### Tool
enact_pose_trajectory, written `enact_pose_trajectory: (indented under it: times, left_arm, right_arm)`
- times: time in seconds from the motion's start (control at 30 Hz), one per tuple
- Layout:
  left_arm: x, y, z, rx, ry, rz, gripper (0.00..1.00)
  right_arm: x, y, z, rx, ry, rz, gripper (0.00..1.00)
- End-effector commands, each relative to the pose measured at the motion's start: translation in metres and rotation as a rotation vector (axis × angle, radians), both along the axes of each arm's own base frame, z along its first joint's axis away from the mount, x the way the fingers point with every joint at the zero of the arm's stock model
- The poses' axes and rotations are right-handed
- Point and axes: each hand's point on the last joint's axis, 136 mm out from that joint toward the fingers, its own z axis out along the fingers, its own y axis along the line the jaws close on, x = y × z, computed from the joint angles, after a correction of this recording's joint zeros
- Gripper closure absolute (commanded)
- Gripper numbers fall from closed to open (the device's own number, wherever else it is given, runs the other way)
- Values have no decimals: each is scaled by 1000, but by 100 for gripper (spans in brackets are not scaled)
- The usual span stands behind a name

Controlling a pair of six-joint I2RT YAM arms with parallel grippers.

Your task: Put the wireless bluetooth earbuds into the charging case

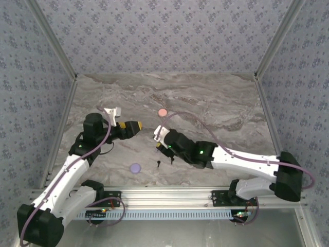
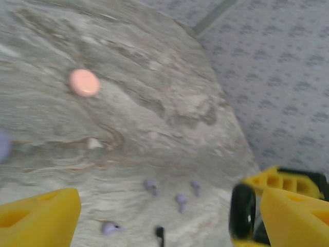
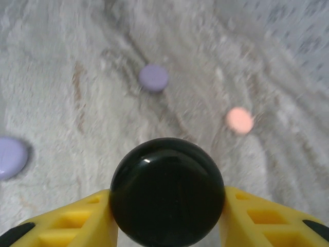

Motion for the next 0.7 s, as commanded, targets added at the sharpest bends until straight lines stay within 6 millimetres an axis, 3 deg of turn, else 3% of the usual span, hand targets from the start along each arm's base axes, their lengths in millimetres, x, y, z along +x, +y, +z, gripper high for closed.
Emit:
enact_pose_trajectory:
  times: [0.0,0.23,0.47,0.67]
  left_arm:
    - [-28,-28,48,-126,-87,-205,10]
    - [-39,-50,68,-177,-132,-292,9]
    - [-47,-74,78,-182,-162,-373,12]
    - [-50,-94,71,-158,-141,-432,23]
  right_arm:
    - [10,-3,46,54,-215,42,51]
    - [10,-12,76,44,-337,62,50]
    - [9,-10,81,34,-356,90,50]
    - [6,-9,84,49,-354,101,50]
